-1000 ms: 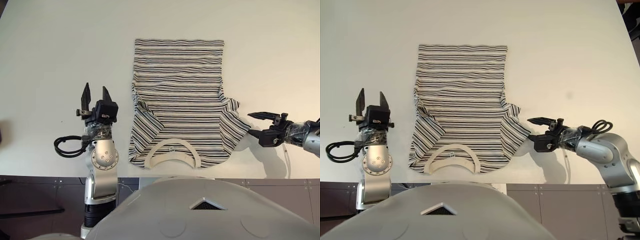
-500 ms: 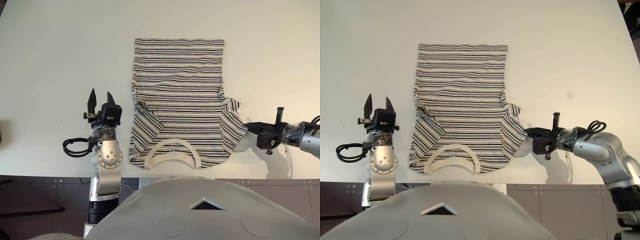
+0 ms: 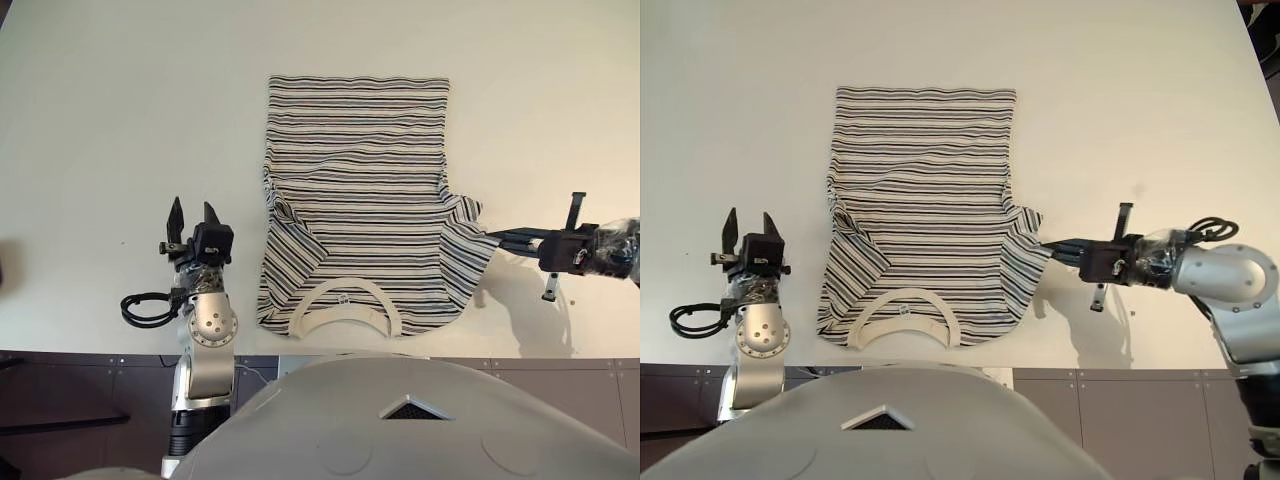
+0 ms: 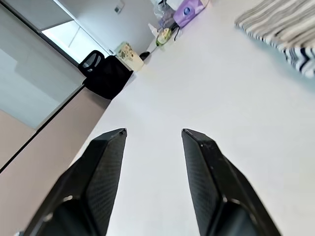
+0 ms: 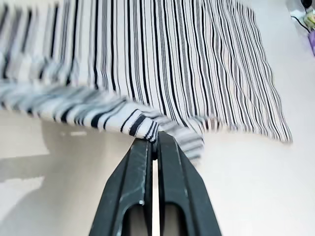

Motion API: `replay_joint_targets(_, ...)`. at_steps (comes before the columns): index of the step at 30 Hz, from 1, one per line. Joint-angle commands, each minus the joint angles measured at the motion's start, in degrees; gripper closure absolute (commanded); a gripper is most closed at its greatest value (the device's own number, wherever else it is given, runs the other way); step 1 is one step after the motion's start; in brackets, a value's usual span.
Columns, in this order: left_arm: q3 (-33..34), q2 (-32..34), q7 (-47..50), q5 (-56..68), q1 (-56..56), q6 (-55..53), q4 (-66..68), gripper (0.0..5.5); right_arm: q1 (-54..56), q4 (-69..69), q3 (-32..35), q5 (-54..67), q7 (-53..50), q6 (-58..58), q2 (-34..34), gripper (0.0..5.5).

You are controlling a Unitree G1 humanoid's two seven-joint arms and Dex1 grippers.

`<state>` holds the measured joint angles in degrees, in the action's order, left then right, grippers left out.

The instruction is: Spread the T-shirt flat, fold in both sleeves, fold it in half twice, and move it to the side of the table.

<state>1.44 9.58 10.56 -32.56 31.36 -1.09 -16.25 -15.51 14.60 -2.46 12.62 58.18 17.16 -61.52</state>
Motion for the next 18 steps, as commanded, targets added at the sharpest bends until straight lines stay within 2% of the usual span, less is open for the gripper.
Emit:
replay_joint_targets(1,-1.00,1.19,-0.62,-0.54,1.32,0.92,-0.15,3.41,2.43,6.24,-3.42,-0.27,-0.38,-5.27,3.27,5.39)
replay_joint_targets(5,-0.61,3.58,-3.10,0.48,-0.01,1.29,0.55,3.41,2.30,11.08,-7.86,-4.91,-5.00,-10.08,8.97,5.39)
replay_joint_targets(9,-0.08,6.27,-5.78,1.70,-2.87,1.25,1.55,3.41,5.89,6.30,-14.12,-14.66,-13.07,-12.64,18.72,5.39)
replay_joint_targets(12,0.31,7.66,-7.06,2.51,-4.36,1.22,2.32,3.41,6.20,5.17,-15.30,-18.40,-16.19,-14.28,21.54,5.39)
replay_joint_targets(18,0.73,9.10,-8.17,3.61,-5.85,1.41,3.48,3.41,5.19,7.96,-13.23,-15.79,-14.94,-16.23,21.76,4.46)
